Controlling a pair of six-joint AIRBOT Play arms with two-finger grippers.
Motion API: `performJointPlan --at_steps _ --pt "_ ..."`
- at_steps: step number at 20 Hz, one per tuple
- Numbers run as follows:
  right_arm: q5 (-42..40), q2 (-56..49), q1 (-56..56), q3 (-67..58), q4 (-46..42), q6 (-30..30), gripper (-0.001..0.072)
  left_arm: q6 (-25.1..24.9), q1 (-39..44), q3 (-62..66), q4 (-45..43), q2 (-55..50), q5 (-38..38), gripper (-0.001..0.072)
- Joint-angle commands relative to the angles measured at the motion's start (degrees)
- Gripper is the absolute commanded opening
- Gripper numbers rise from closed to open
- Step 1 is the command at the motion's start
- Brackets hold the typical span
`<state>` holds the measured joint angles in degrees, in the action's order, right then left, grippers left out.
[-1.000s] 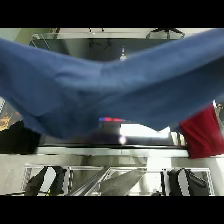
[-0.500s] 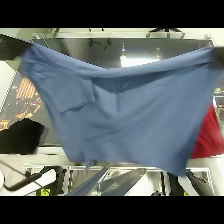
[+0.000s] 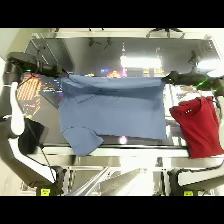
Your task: Fold the shirts.
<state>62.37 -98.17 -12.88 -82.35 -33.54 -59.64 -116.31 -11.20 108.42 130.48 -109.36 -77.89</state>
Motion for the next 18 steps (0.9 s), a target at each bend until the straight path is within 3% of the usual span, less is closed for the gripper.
performJointPlan --at_steps 1,3,6,9,16,17,18 --pt "2.49 -7.74 0.37 -4.37 -1.14 -3.17 0.0019 4.96 0.0 7.65 -6.71 -7.26 -3.89 0.0011" --pt "2.78 -6.73 0.39 -4.24 -8.98 -4.7 0.0019 4.79 0.33 6.6 -12.28 -5.53 -4.2 0.0011" --pt "3.67 -6.34 2.4 -2.99 -21.07 -6.86 0.0019 3.78 0.09 0.11 -13.97 -2.75 -5.22 0.0011" --pt "1.62 -6.38 4.7 -2.67 -24.06 -7.02 0.0019 2.73 0.7 -5.03 -13.99 -2.36 -4.76 0.0011" --pt "-0.46 -6.45 8.57 -2.67 -32.85 -15.47 0.0022 2.45 1.4 -8.04 -19.43 -2.36 -1.64 0.0012" --pt "-0.44 -6.38 8.72 -2.69 -32.89 -16.83 0.0068 2.84 1.4 -8.04 -19.39 -2.32 -2.12 0.0013" --pt "-0.44 -6.21 8.68 -2.78 -32.92 -18.18 0.0243 3.43 1.49 -8.02 -19.28 -2.1 -3.37 0.0018"
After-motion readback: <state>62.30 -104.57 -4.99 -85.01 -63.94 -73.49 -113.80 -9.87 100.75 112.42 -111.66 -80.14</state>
